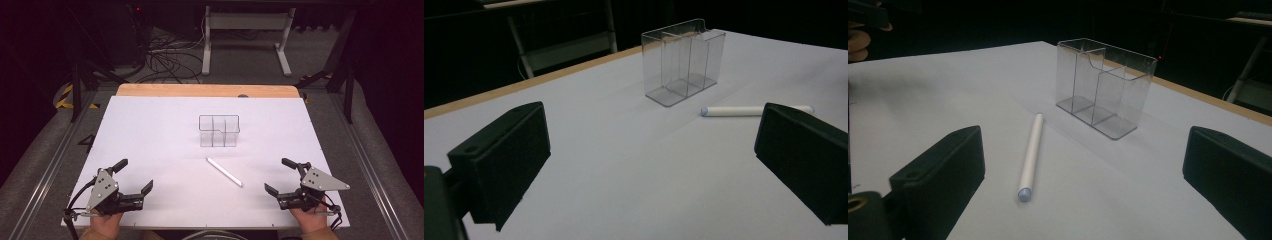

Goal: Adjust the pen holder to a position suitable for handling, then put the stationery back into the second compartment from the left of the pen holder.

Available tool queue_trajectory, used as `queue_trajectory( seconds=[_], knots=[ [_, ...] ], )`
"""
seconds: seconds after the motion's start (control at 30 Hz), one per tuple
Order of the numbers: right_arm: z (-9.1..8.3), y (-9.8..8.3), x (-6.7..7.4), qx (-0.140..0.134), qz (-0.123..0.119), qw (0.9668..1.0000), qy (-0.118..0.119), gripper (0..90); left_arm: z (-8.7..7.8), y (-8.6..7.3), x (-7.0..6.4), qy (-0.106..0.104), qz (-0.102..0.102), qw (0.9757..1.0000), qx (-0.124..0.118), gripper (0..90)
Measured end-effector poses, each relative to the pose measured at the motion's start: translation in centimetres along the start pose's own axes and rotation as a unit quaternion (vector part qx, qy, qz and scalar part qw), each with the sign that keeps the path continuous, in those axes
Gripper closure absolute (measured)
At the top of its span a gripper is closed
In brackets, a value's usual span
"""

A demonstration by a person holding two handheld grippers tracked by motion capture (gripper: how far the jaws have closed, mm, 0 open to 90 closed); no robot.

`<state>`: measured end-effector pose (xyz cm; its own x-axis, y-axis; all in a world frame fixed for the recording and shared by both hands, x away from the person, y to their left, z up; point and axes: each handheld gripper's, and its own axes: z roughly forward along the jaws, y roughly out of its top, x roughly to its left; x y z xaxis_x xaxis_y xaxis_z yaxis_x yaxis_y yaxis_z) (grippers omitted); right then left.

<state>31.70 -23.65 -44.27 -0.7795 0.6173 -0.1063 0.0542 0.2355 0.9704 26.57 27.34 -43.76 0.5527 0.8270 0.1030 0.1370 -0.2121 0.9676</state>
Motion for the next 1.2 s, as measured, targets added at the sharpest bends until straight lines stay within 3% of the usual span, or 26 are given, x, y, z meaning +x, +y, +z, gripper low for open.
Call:
queue_trajectory(
  seconds=[0.2,0.33,0.37,0.47,0.53,0.63,0.8,0.93,1.03,1.2],
  knots=[
    [0.0,0.0,0.0,0.001,0.005,1.0,-0.002,0.0,0.2,0.0,0.1,-0.002,-0.004,1.0,0.002,2.1],
    [0.5,0.2,0.6,0.004,0.008,0.9985,-0.055,0.0,0.3,0.0,0.1,-0.004,-0.003,1.0,0.001,2.1],
    [0.5,0.2,0.6,0.004,0.008,0.9985,-0.055,0.0,0.3,0.0,0.1,-0.004,-0.003,1.0,0.001,2.1],
    [0.6,0.3,1.6,0.007,0.005,0.996,-0.089,0.0,0.2,0.1,0.0,-0.006,-0.003,1.0,-0.001,2.1],
    [0.4,0.3,2.0,0.004,-0.007,0.9964,-0.085,5.2,0.3,0.1,0.0,-0.006,-0.003,1.0,-0.001,2.1],
    [0.5,0.5,2.1,0.011,-0.01,0.9961,-0.087,5.7,0.3,0.1,0.0,-0.008,-0.005,1.0,0.0,2.2],
    [0.5,0.8,2.0,0.005,0.004,0.9965,-0.083,5.7,0.3,0.0,0.1,-0.009,-0.007,0.9999,0.0,2.1],
    [0.7,1.0,1.9,0.02,0.018,0.9973,-0.068,11.7,0.4,0.0,0.0,-0.01,-0.004,0.9999,0.003,2.2],
    [1.0,1.3,1.6,0.032,0.031,0.9976,-0.053,11.2,0.3,0.1,0.0,-0.01,-0.005,0.9999,0.001,2.1],
    [1.3,1.7,1.6,0.039,0.025,0.9972,-0.059,11.5,0.2,0.0,-0.1,-0.008,-0.003,1.0,0.004,2.2]
  ],
)
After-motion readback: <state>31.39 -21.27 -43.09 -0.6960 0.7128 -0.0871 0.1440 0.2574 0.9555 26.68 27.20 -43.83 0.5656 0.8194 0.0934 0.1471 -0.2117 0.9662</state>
